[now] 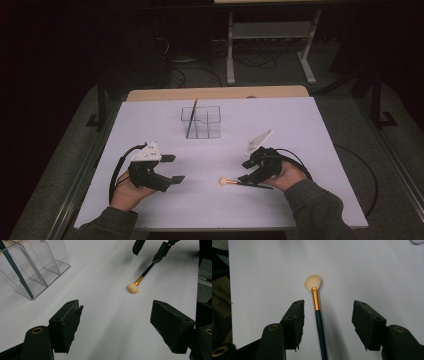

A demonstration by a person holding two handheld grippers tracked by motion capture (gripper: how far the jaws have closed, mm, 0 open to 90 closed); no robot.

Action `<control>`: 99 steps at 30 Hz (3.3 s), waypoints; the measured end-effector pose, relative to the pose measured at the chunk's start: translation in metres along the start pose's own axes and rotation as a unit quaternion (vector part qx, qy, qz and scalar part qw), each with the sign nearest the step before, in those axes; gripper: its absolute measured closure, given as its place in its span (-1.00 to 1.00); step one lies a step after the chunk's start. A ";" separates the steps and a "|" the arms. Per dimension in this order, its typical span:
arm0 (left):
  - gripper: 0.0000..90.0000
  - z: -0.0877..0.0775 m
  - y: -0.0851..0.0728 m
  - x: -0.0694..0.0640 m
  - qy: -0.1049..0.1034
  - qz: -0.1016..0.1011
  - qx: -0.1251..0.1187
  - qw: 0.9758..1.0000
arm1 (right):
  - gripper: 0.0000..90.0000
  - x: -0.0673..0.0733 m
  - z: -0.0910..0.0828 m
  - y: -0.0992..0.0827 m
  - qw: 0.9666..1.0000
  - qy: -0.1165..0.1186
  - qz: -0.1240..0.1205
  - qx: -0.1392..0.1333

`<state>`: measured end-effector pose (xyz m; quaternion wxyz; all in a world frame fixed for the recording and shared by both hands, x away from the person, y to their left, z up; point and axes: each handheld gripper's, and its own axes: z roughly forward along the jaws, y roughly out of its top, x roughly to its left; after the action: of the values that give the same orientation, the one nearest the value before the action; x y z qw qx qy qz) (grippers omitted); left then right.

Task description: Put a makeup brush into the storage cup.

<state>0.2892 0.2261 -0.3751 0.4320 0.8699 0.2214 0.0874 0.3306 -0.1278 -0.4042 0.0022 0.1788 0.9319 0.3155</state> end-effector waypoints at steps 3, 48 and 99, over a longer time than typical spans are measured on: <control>-0.48 0.000 0.000 0.000 0.000 0.000 0.001 1.000 | 0.01 0.000 0.002 -0.001 1.000 0.003 -0.001 0.006; -0.49 0.000 -0.002 0.002 -0.005 0.000 -0.003 1.000 | 0.62 0.004 0.027 -0.002 0.998 0.028 -0.027 0.056; -0.48 -0.006 0.000 0.004 -0.004 -0.008 -0.018 1.000 | 0.84 0.009 0.027 -0.002 0.997 0.013 -0.054 0.060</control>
<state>0.2907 0.2323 -0.3714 0.4490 0.8604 0.2255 0.0846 0.3248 -0.1108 -0.4258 -0.0037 0.1236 0.9575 0.2607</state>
